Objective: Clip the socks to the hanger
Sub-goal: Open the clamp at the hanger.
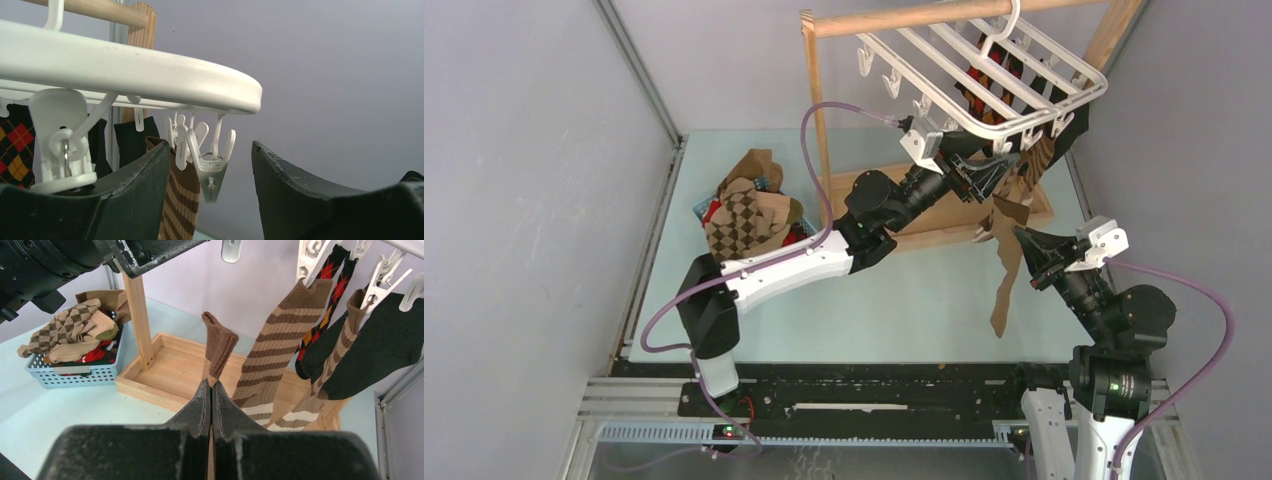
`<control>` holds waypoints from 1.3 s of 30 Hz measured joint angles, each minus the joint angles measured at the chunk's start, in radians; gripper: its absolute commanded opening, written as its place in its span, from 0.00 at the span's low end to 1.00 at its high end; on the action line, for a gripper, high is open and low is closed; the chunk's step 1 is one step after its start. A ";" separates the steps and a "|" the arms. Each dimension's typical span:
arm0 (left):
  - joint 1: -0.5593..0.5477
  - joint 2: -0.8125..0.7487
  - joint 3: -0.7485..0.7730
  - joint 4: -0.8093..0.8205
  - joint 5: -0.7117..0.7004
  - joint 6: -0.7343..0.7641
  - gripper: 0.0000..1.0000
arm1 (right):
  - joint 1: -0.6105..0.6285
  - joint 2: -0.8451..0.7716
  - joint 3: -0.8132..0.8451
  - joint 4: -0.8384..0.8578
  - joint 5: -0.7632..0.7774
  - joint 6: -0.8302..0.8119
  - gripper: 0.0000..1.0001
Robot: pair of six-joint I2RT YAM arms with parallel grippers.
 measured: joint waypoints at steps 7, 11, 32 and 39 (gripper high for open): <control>-0.005 0.010 0.007 0.007 0.000 -0.001 0.58 | -0.002 0.000 -0.001 0.004 -0.007 0.005 0.00; -0.005 0.016 0.026 0.007 0.000 -0.002 0.58 | -0.007 0.000 -0.001 0.005 -0.011 0.006 0.00; -0.006 0.017 0.042 0.008 0.000 -0.028 0.10 | -0.019 0.013 -0.001 0.035 -0.077 0.052 0.00; -0.006 0.017 0.042 0.006 0.005 -0.040 0.10 | -0.073 0.103 -0.001 0.149 -0.238 0.182 0.00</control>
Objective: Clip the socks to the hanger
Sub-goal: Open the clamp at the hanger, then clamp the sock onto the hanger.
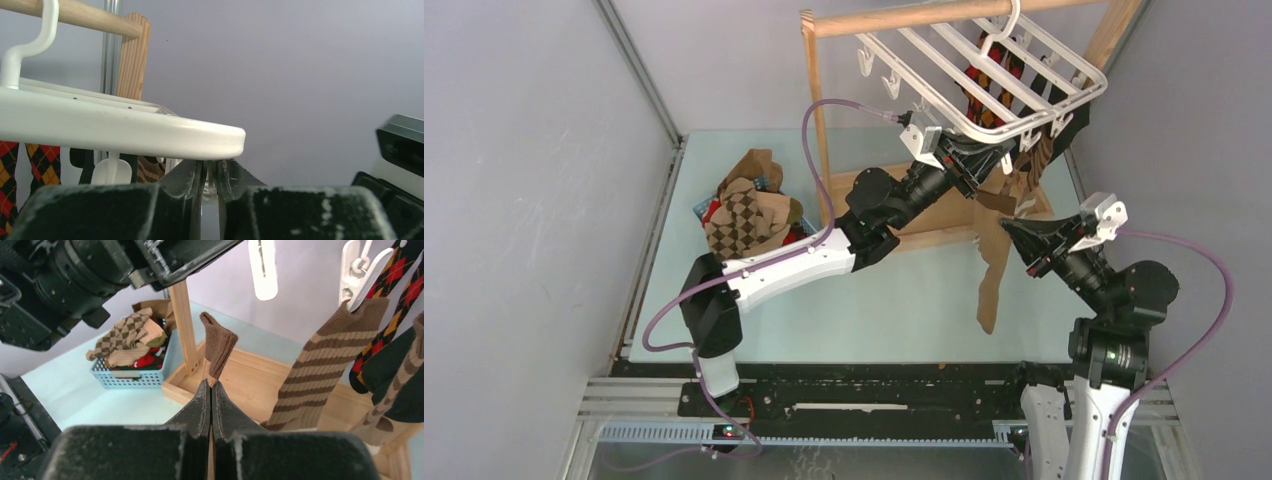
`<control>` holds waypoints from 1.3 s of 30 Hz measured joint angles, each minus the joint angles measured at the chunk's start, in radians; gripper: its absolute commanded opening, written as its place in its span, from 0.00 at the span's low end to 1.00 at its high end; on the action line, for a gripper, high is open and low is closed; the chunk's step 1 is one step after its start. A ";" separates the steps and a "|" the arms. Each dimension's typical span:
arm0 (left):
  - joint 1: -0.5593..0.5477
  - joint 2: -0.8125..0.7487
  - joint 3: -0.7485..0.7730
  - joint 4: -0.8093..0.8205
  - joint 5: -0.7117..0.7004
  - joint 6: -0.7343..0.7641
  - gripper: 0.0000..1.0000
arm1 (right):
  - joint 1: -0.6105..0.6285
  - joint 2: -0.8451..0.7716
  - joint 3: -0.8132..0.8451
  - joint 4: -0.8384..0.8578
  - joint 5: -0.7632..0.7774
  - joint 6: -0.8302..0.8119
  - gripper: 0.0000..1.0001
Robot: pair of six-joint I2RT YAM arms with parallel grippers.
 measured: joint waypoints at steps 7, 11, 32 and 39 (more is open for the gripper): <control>0.009 0.000 0.000 0.001 0.023 -0.024 0.10 | -0.091 0.111 -0.002 0.148 -0.159 0.142 0.00; 0.015 0.000 0.000 0.002 0.041 -0.041 0.10 | -0.094 0.143 -0.006 0.211 -0.216 0.191 0.00; 0.055 -0.002 0.000 0.058 0.154 -0.151 0.09 | -0.141 0.303 -0.006 0.465 -0.427 0.395 0.00; 0.067 -0.002 0.000 0.078 0.192 -0.182 0.09 | -0.156 0.336 -0.006 0.607 -0.454 0.484 0.00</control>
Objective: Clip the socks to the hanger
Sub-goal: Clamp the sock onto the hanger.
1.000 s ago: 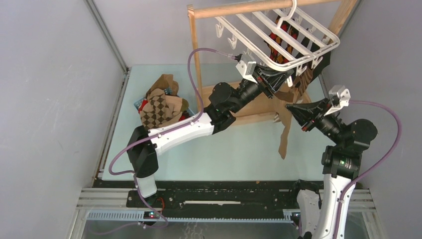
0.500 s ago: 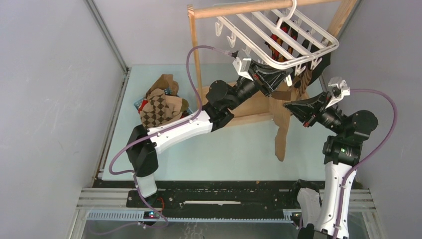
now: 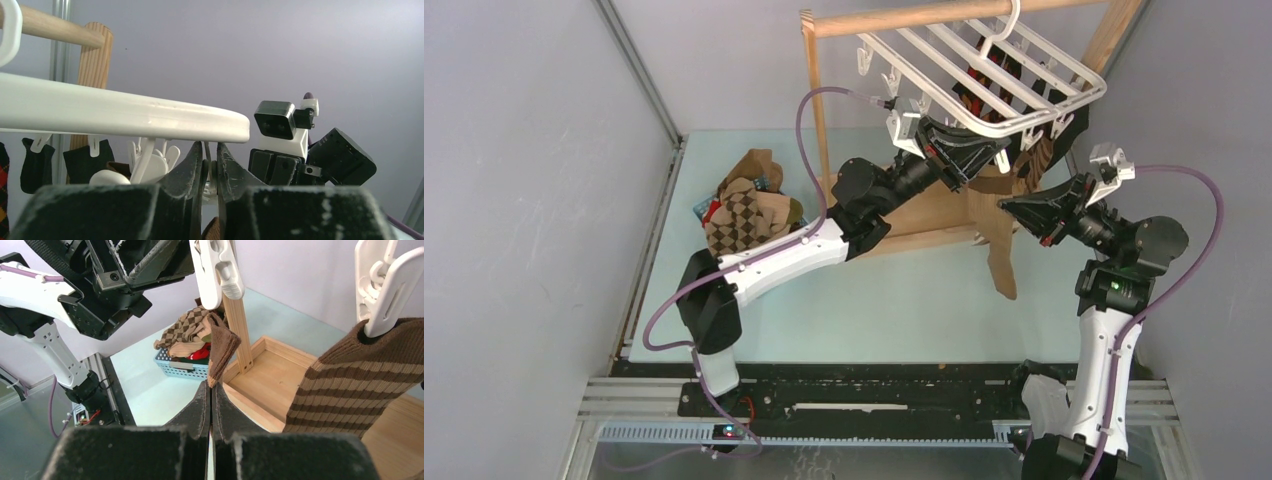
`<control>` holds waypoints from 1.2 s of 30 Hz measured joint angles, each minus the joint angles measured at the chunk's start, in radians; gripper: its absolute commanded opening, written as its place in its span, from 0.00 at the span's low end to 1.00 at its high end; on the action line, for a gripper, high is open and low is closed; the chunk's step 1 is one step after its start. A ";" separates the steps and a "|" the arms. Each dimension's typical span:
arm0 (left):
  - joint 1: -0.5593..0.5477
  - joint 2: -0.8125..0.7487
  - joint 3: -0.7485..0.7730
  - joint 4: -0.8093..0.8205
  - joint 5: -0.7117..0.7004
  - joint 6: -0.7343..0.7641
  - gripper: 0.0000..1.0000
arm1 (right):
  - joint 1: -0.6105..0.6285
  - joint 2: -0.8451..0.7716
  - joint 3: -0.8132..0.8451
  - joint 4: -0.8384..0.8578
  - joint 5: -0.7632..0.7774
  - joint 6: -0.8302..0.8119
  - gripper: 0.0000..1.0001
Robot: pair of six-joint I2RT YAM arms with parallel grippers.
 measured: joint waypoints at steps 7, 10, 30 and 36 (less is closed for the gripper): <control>0.010 0.000 0.000 0.007 0.026 -0.024 0.09 | -0.014 0.019 0.003 0.061 -0.010 0.043 0.00; 0.013 0.000 0.000 0.008 0.037 -0.026 0.09 | -0.019 0.026 0.013 0.065 -0.012 0.047 0.00; 0.028 0.000 -0.002 0.021 0.082 -0.041 0.09 | -0.033 0.030 0.100 0.081 -0.016 0.050 0.00; 0.035 0.000 -0.002 0.026 0.104 -0.050 0.12 | -0.039 0.036 0.129 0.081 -0.016 0.046 0.00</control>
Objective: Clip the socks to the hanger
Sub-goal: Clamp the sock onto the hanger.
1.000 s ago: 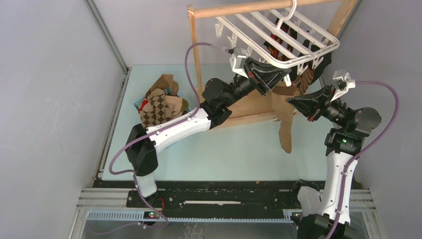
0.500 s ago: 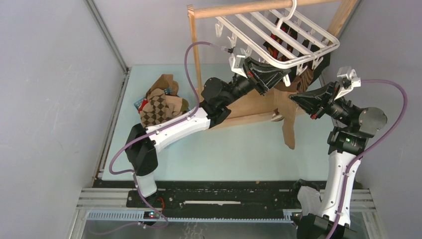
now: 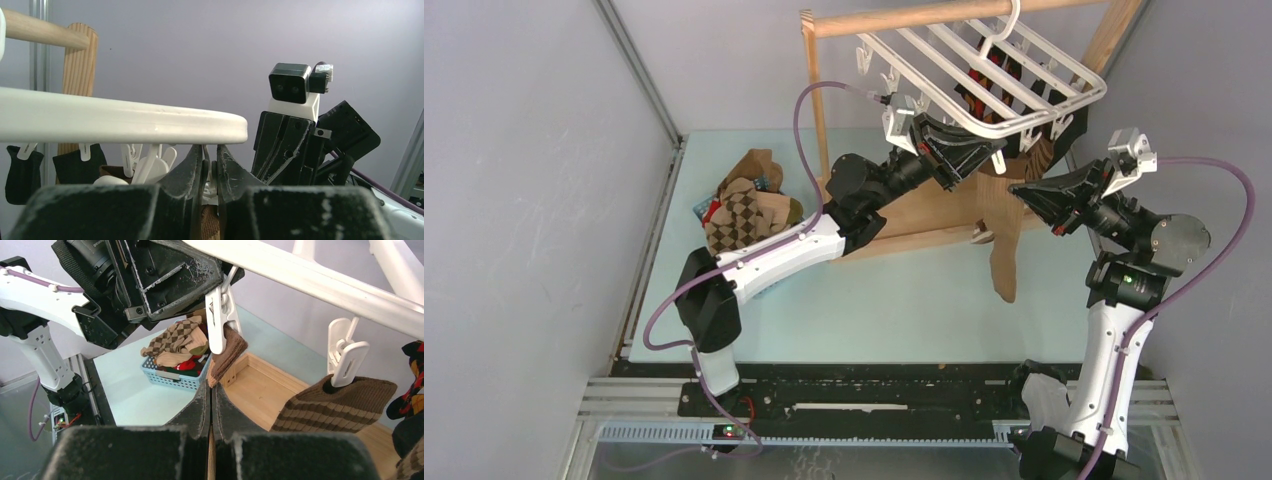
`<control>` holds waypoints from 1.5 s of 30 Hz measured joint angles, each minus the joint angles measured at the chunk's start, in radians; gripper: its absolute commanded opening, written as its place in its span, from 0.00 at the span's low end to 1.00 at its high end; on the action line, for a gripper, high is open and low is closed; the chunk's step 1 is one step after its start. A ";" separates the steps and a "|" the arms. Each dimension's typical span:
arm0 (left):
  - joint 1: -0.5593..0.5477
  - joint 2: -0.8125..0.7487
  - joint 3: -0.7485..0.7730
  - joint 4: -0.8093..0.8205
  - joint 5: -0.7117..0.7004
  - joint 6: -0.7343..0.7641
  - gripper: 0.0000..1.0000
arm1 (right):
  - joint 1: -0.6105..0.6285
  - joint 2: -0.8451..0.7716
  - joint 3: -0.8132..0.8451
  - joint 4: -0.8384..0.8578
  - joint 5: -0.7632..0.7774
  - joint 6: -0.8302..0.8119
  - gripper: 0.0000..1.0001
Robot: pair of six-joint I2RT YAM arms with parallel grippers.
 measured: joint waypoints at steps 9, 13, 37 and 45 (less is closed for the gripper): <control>0.000 0.000 0.000 0.011 0.026 -0.029 0.50 | 0.000 0.003 0.005 -0.047 0.000 -0.034 0.00; -0.001 0.000 0.000 0.016 0.039 -0.036 0.60 | 0.000 0.003 0.005 -0.080 0.000 -0.058 0.00; -0.042 -0.454 -0.375 -0.438 -0.009 0.067 1.00 | 0.007 -0.103 0.053 -0.755 0.038 -0.568 0.71; -0.053 -0.525 -0.412 -0.705 -0.012 0.145 1.00 | 0.005 -0.175 0.053 -1.019 0.058 -0.779 0.80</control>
